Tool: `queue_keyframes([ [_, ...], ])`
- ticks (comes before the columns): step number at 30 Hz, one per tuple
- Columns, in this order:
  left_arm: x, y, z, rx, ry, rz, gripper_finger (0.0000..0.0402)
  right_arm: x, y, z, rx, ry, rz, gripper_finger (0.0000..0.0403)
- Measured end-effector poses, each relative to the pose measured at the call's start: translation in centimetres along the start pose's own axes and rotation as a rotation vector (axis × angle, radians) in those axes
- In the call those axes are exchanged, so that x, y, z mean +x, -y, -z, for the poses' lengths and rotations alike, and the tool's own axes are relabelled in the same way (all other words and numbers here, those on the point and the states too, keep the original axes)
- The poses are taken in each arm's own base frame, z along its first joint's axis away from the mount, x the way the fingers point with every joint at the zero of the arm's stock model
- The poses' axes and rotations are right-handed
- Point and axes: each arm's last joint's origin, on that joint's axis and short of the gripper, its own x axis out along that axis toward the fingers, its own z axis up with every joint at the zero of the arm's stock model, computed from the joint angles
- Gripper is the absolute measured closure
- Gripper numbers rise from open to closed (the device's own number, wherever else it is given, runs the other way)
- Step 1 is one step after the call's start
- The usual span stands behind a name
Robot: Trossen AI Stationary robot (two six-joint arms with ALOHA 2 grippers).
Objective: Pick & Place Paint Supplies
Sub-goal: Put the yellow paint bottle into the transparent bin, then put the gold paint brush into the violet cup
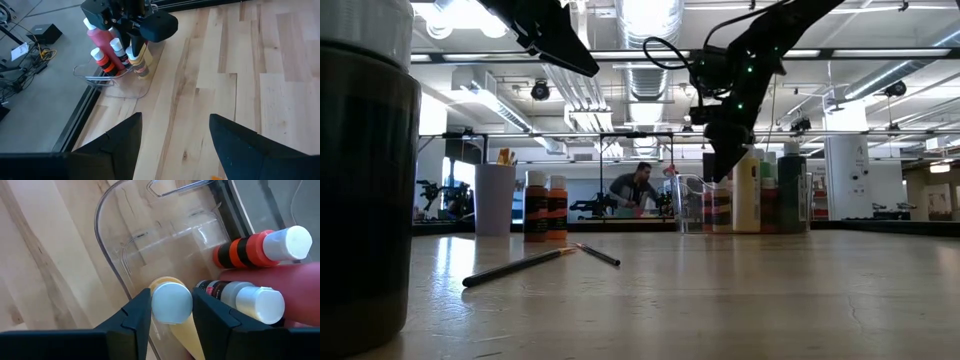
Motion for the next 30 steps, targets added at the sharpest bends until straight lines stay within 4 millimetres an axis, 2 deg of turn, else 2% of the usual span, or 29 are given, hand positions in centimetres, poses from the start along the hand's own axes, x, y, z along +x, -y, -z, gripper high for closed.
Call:
queue_keyframes([
  [11, 0.0, 0.0, 0.0, 0.003, -0.001, 0.000, 0.0165, -1.2, 0.2, 0.1, -0.003, 0.024, 0.042, 0.0229],
  [20, 0.0, 0.0, 0.0, 0.004, -0.002, 0.000, 0.0165, -1.7, 0.3, 0.0, -0.019, 0.040, 0.048, 0.0246],
  [24, 0.0, 0.0, 0.0, 0.005, -0.002, 0.000, 0.0165, -2.9, 0.5, 0.0, -0.019, 0.074, 0.055, 0.0256],
  [30, -0.1, -0.1, -0.2, 0.007, 0.008, -0.001, 0.0165, -6.1, 0.8, 0.0, -0.004, 0.166, 0.090, 0.0266],
])
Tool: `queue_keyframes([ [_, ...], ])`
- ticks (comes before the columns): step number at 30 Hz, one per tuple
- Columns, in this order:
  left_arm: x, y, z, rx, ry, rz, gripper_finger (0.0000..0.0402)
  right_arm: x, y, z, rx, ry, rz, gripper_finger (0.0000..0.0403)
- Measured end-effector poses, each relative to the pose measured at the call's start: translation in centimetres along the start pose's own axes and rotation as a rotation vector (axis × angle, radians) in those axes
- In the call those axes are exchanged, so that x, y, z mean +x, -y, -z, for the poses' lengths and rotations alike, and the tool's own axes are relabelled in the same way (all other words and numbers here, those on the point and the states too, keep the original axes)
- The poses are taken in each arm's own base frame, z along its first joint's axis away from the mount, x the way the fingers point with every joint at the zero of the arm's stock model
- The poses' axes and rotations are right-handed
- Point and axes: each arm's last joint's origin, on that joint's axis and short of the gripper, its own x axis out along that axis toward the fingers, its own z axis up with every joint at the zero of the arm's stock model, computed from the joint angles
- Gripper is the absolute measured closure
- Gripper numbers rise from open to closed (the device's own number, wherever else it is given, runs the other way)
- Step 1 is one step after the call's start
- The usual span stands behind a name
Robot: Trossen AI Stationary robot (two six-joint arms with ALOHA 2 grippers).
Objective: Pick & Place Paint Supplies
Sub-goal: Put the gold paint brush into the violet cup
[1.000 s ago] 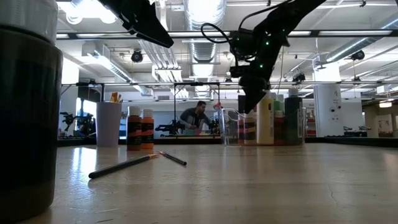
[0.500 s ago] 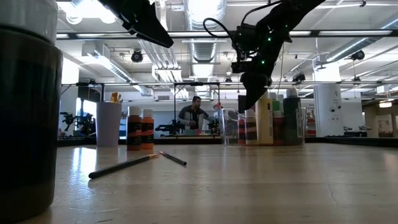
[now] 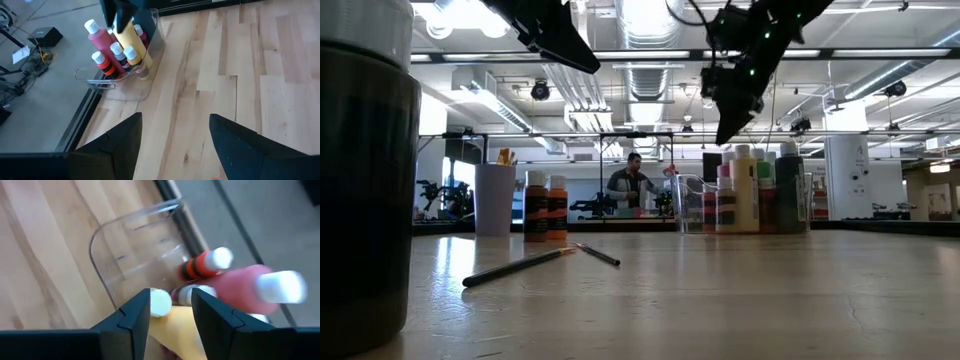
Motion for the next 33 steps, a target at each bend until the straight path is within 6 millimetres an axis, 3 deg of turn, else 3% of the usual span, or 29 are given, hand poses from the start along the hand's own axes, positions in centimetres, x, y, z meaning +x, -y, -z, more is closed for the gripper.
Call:
queue_keyframes([
  [11, -0.3, -0.1, 0.0, -0.008, 0.002, 0.000, 0.0165, -8.4, -1.9, -0.4, -0.026, 0.286, -0.051, 0.0278],
  [16, -1.0, -0.5, 0.3, 0.008, -0.025, 0.001, 0.0165, -12.1, -4.0, -0.2, -0.055, 0.420, -0.133, 0.0284],
  [20, -1.7, -0.9, 0.9, 0.005, -0.079, -0.005, 0.0165, -13.8, -6.4, 0.0, -0.109, 0.492, -0.218, 0.0287],
  [23, -2.4, -1.2, 1.7, -0.026, -0.139, -0.028, 0.0165, -14.1, -8.5, 0.0, -0.128, 0.500, -0.271, 0.0286],
  [26, -2.8, -1.6, 2.5, -0.054, -0.186, -0.082, 0.0165, -13.1, -10.7, -0.1, -0.112, 0.448, -0.283, 0.0281],
  [33, -3.8, -2.5, 3.5, -0.126, -0.214, -0.256, 0.0165, -7.5, -15.7, -0.5, -0.049, 0.301, -0.248, 0.0268],
])
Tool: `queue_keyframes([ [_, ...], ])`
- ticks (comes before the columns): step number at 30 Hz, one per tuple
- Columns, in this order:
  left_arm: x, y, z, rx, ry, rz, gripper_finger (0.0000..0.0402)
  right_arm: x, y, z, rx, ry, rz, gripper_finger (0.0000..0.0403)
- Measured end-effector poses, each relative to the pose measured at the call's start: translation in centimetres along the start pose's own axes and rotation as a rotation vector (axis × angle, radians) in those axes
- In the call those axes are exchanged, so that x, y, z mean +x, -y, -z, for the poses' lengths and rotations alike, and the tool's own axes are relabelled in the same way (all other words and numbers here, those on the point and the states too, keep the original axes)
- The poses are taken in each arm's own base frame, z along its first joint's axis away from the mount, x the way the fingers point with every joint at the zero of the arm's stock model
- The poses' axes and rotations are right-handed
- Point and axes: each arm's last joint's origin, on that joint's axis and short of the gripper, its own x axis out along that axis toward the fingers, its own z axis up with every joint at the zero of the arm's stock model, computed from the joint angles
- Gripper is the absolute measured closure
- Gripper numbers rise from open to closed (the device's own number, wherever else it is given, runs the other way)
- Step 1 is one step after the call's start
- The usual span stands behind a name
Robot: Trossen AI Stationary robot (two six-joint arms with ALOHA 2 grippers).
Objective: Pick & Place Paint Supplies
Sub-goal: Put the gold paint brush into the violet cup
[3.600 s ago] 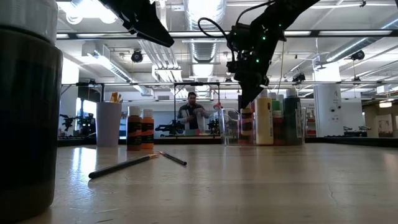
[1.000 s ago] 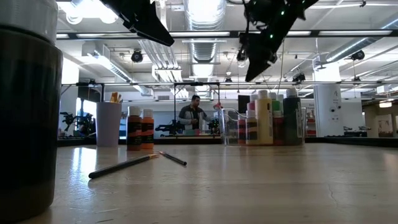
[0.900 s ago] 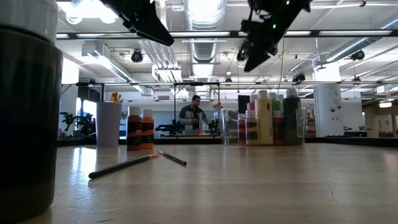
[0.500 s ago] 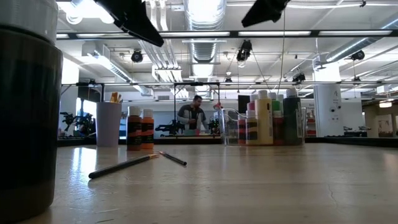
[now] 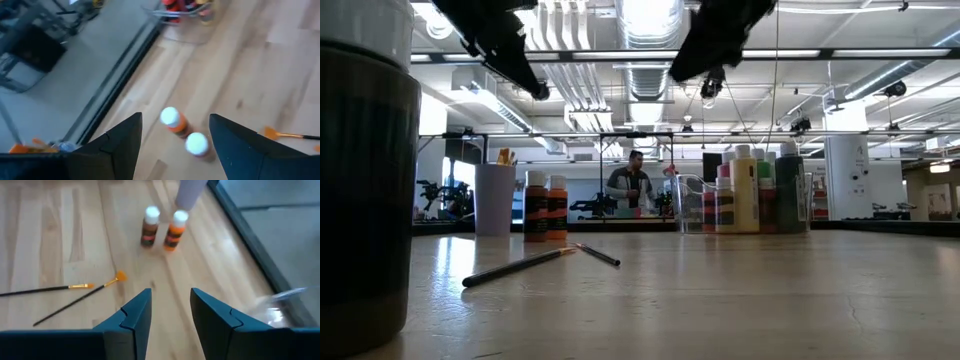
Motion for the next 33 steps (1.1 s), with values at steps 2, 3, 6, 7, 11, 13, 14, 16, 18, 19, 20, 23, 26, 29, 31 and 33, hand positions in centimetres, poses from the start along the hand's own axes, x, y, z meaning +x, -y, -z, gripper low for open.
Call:
queue_keyframes([
  [2, -0.1, -0.3, 0.5, -0.010, 0.012, -0.026, 0.0165, 2.1, -0.9, 0.4, 0.020, -0.022, -0.002, 0.0264],
  [3, -0.1, -0.4, 0.8, -0.020, 0.025, -0.037, 0.0165, 3.1, -1.3, 0.7, 0.027, -0.039, -0.004, 0.0262],
  [6, -0.1, -0.7, 2.0, -0.052, 0.079, -0.036, 0.0165, 5.2, -2.5, 1.2, 0.048, -0.064, -0.011, 0.0255],
  [7, 0.0, -0.8, 2.4, -0.053, 0.103, -0.031, 0.0165, 5.8, -2.9, 1.3, 0.059, -0.062, -0.019, 0.0253],
  [11, 0.2, -1.1, 4.1, -0.081, 0.240, -0.002, 0.0165, 7.7, -4.3, 1.1, 0.098, -0.026, -0.078, 0.0246],
  [13, 0.2, -1.2, 4.9, -0.096, 0.315, 0.036, 0.0165, 8.1, -4.5, 0.8, 0.095, -0.037, -0.078, 0.0245],
  [14, 0.2, -1.2, 5.4, -0.113, 0.341, 0.066, 0.0165, 8.1, -4.5, 0.6, 0.094, -0.052, -0.072, 0.0246],
  [16, 0.4, -1.0, 6.3, -0.148, 0.364, 0.158, 0.0165, 7.8, -4.3, 0.6, 0.087, -0.100, -0.053, 0.0252],
  [18, 0.7, -0.7, 7.3, -0.152, 0.338, 0.250, 0.0165, 7.1, -4.0, 0.4, 0.098, -0.121, -0.005, 0.0260],
  [19, 0.8, -0.5, 7.6, -0.153, 0.320, 0.284, 0.0165, 6.5, -3.7, 0.5, 0.099, -0.133, 0.042, 0.0264],
  [20, 0.9, -0.4, 7.8, -0.152, 0.300, 0.308, 0.0165, 5.9, -3.2, 0.5, 0.107, -0.140, 0.096, 0.0268],
  [23, 1.3, -0.1, 8.3, -0.153, 0.234, 0.347, 0.0165, 3.4, -1.9, 0.9, 0.169, -0.147, 0.259, 0.0277],
  [26, 1.4, 0.1, 8.2, -0.201, 0.203, 0.351, 0.0165, 1.1, -0.7, 1.8, 0.240, -0.147, 0.365, 0.0282],
  [29, 1.5, 0.2, 7.1, -0.277, 0.199, 0.305, 0.0165, -0.9, 0.3, 2.7, 0.303, -0.126, 0.413, 0.0279],
  [31, 1.8, 0.6, 6.4, -0.256, 0.188, 0.295, 0.0165, -2.2, 1.0, 3.2, 0.330, -0.100, 0.414, 0.0274],
  [33, 2.1, 1.4, 5.6, -0.167, 0.169, 0.318, 0.0165, -3.1, 1.5, 3.9, 0.346, -0.077, 0.408, 0.0267],
])
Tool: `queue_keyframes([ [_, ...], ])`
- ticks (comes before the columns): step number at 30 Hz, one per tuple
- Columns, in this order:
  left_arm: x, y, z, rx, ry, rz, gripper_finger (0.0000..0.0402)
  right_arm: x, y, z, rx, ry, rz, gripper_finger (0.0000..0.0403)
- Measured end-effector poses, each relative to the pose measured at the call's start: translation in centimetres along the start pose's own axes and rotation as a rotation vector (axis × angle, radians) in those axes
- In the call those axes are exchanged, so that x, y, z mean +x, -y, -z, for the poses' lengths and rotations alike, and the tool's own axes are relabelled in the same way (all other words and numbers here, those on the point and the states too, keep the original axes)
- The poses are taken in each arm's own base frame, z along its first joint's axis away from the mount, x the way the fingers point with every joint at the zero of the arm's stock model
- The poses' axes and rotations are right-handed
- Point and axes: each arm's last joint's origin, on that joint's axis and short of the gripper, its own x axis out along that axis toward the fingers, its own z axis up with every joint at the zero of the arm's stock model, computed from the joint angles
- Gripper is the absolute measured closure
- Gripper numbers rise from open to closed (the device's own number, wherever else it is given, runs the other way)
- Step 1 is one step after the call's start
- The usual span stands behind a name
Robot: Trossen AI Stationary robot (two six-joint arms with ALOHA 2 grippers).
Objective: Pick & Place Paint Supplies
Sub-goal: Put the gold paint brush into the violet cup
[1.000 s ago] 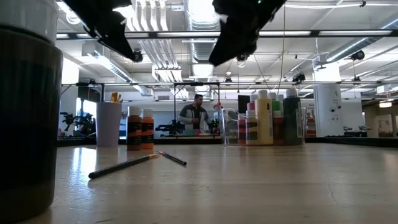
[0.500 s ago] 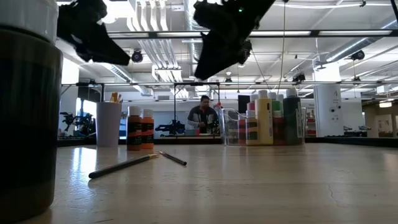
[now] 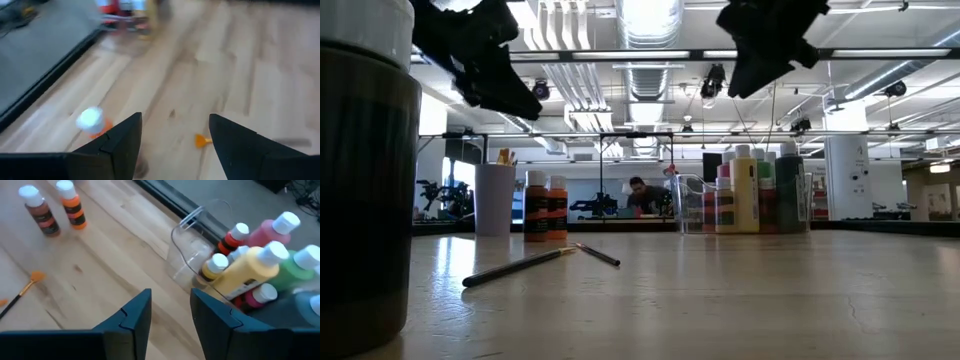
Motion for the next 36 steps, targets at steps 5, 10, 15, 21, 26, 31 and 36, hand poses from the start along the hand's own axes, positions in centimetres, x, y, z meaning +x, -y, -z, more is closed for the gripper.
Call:
queue_keyframes([
  [5, 1.7, 1.8, -1.7, 0.395, -0.114, 0.109, 0.0165, -1.0, 2.2, 1.3, 0.050, 0.045, -0.037, 0.0251],
  [10, 3.3, 3.3, -3.4, 0.606, -0.213, 0.209, 0.0165, -1.2, 3.6, 2.8, 0.092, 0.088, -0.072, 0.0241],
  [15, 5.4, 4.9, -4.0, 0.757, -0.293, 0.327, 0.0165, -1.0, 4.3, 4.0, 0.091, 0.122, -0.092, 0.0236],
  [21, 8.6, 6.2, -3.0, 0.863, -0.457, 0.362, 0.0174, -0.7, 4.7, 4.9, 0.073, 0.133, -0.101, 0.0245],
  [26, 10.7, 7.0, -1.6, 0.952, -0.614, 0.391, 0.0205, -0.6, 4.7, 5.0, 0.055, 0.127, -0.096, 0.0258],
  [31, 12.3, 6.9, -0.9, 0.959, -0.692, 0.390, 0.0230, -0.5, 4.6, 5.0, 0.050, 0.128, -0.097, 0.0266],
  [36, 13.5, 6.2, -0.7, 0.967, -0.693, 0.383, 0.0236, -0.5, 4.6, 5.0, 0.050, 0.127, -0.099, 0.0258],
])
